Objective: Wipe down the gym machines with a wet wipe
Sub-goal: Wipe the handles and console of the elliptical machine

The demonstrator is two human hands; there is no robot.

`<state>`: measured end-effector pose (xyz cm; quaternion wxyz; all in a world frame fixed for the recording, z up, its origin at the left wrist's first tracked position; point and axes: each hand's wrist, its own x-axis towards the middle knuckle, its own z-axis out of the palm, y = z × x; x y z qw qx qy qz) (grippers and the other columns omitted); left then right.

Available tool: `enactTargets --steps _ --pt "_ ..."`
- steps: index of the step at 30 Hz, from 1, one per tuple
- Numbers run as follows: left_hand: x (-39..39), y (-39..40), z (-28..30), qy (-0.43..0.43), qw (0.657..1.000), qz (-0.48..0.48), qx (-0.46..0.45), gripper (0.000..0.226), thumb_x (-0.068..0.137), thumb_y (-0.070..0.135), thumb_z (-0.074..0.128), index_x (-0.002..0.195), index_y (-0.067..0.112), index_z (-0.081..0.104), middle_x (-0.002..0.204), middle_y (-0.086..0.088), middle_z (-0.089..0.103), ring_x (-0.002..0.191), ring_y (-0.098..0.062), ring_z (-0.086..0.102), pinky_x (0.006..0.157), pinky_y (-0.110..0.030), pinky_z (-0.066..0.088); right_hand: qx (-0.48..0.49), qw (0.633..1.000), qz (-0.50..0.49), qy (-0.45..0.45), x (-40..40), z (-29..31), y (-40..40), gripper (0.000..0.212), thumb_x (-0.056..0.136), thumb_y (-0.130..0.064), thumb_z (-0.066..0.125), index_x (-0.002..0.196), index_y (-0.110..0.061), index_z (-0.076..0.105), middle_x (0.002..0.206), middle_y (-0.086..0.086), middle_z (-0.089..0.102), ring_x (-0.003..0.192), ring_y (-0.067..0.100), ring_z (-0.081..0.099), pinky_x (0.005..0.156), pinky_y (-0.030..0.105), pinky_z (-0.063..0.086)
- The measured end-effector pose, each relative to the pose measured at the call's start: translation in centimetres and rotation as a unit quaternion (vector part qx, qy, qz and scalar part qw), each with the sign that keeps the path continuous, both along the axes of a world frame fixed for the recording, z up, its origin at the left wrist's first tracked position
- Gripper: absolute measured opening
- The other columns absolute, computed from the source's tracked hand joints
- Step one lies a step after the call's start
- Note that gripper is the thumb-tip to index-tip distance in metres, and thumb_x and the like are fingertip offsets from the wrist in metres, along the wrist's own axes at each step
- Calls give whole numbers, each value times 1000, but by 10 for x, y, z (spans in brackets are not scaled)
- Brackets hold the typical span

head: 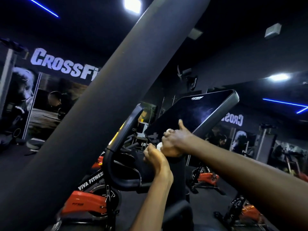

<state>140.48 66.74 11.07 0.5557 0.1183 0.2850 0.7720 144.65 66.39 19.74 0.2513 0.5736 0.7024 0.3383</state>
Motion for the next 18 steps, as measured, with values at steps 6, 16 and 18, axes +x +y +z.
enactTargets --steps 6,16,18 --pt "-5 -5 0 51 999 -2 7 12 96 30 44 88 26 53 130 -14 51 115 -31 52 102 -51 43 135 986 -67 71 47 77 -34 41 99 -44 33 131 -28 56 149 -2 43 145 21 31 111 72 -7" --pt "4 -7 27 220 973 47 -48 32 95 19 42 123 9 54 144 -18 36 131 -33 29 106 -41 28 97 993 -17 67 39 45 -27 57 102 -56 25 142 -20 45 152 4 37 147 21 22 110 69 -13" --pt "4 -7 24 236 969 59 -37 31 97 19 39 124 10 51 146 -17 35 134 -32 25 108 -42 27 149 985 -42 75 64 75 -28 56 101 -56 28 141 -21 47 153 4 37 147 23 21 111 71 -8"
